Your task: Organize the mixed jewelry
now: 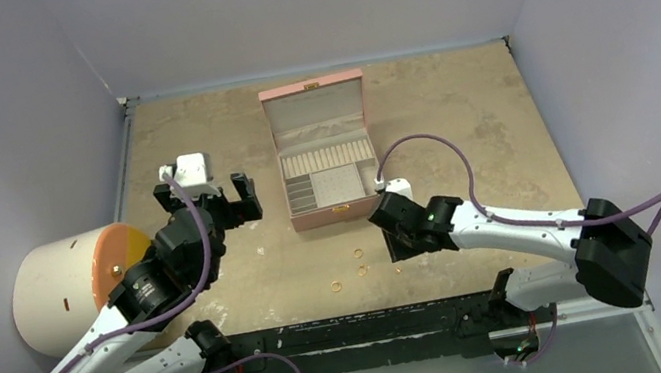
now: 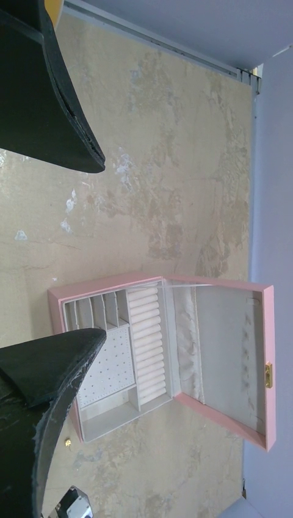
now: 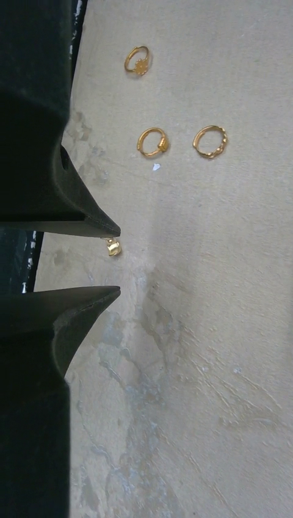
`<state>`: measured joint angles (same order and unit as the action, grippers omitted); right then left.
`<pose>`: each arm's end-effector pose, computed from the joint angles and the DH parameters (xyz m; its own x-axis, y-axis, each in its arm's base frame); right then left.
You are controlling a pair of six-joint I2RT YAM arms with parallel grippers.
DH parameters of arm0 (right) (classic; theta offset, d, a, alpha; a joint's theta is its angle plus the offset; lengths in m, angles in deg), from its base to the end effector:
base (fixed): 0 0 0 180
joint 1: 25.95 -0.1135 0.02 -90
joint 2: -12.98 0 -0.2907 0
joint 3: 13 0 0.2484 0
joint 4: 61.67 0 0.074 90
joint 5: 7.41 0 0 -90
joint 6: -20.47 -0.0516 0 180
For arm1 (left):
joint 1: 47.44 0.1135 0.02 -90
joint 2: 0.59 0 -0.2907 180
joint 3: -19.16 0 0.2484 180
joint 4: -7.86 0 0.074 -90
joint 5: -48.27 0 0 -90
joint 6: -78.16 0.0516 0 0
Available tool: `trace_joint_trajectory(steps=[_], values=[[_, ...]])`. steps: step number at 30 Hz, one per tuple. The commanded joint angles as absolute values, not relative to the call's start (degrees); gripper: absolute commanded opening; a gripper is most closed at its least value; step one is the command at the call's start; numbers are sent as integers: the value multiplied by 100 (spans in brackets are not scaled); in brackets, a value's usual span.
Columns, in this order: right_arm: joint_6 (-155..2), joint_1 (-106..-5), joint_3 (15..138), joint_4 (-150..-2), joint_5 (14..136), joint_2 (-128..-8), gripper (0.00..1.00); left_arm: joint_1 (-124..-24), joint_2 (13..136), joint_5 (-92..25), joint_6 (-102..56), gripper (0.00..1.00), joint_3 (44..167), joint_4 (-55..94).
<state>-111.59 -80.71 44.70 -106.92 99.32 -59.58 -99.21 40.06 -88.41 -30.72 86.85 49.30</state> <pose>0.1474 0.1829 0.2201 -0.8399 -0.0771 -0.5372 -0.1841 0.9716 0.1485 0.1079 -0.0763 0.3886 -0.1789 -0.1317 -0.9750 0.0475 0.9887 -0.1422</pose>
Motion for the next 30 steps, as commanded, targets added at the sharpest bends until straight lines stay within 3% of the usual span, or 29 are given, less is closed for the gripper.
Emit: trace_joint_trajectory(steps=[1,16,30], values=[[-11458,-8231,4401,-10829,9828,-5900,37,-9902,4019,-8780,-3056,99,8798,4750],[-11488,-8404,4259,-10491,9343,-6210,32,-9896,4141,-8752,-3021,99,8796,4757],[-11558,-8457,4263,-10412,9389,-6485,21,-9901,4116,-8761,-3010,99,8789,4758]])
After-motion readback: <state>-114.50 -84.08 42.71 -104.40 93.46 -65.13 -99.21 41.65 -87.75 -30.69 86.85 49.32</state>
